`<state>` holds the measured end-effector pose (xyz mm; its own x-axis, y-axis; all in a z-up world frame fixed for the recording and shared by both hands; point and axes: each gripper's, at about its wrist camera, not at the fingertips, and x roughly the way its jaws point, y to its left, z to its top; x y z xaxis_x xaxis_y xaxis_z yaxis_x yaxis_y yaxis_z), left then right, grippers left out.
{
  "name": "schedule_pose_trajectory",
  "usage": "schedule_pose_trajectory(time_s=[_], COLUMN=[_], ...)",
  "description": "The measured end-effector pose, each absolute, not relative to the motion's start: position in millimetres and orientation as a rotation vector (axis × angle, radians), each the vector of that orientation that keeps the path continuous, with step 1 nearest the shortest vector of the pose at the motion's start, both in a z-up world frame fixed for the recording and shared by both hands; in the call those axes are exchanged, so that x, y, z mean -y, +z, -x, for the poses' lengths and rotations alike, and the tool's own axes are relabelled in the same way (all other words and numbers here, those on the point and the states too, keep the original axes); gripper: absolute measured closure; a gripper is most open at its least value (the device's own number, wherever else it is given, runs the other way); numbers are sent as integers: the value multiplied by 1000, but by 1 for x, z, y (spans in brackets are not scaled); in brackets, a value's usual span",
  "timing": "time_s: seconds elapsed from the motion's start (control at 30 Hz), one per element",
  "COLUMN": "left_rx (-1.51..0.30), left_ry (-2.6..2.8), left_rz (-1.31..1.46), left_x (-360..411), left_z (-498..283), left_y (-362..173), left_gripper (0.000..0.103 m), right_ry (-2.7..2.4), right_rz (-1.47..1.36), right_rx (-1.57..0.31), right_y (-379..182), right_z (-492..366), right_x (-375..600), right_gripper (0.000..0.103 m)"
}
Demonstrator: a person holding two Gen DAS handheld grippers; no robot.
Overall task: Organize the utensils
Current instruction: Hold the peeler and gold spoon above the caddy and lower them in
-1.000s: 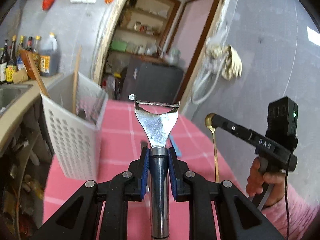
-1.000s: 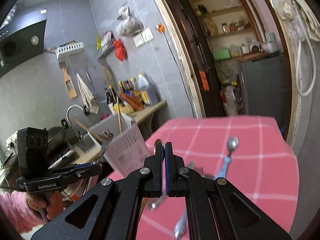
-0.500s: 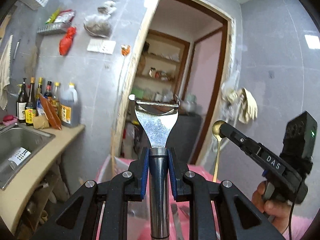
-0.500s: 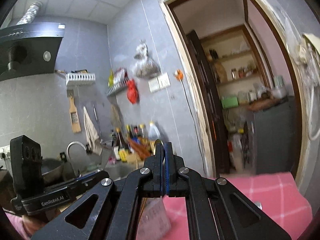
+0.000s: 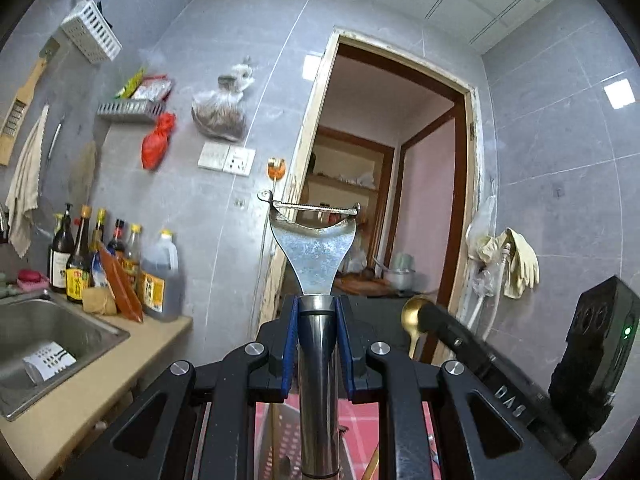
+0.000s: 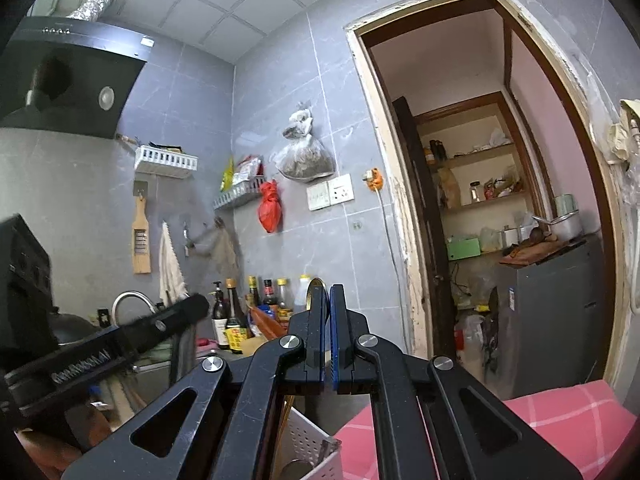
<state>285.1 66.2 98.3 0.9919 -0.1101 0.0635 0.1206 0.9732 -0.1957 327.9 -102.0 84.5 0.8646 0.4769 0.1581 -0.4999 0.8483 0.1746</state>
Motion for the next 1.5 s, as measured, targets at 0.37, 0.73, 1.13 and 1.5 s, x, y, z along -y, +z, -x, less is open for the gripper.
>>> schedule_pose_trajectory(time_s=[0.37,0.73,1.13,1.5], left_rx=[81,127,116,118], left_ry=[-86,-83,-109,-104], left_rz=[175,157,186,158], left_x=[-62,-57,-64,-61], left_z=[-284,-279,-281,-279], left_y=[77,77,77,76], left_gripper=[85,85,85,85], right_ry=[550,573,590,606], right_rz=[-167,-143,-136,-127], right_rx=[65,38,22,1], right_y=[63,53,51,45], right_z=[-336,-337,-337,-340], right_x=[96,95,96,94], right_gripper=[100,100,100,100])
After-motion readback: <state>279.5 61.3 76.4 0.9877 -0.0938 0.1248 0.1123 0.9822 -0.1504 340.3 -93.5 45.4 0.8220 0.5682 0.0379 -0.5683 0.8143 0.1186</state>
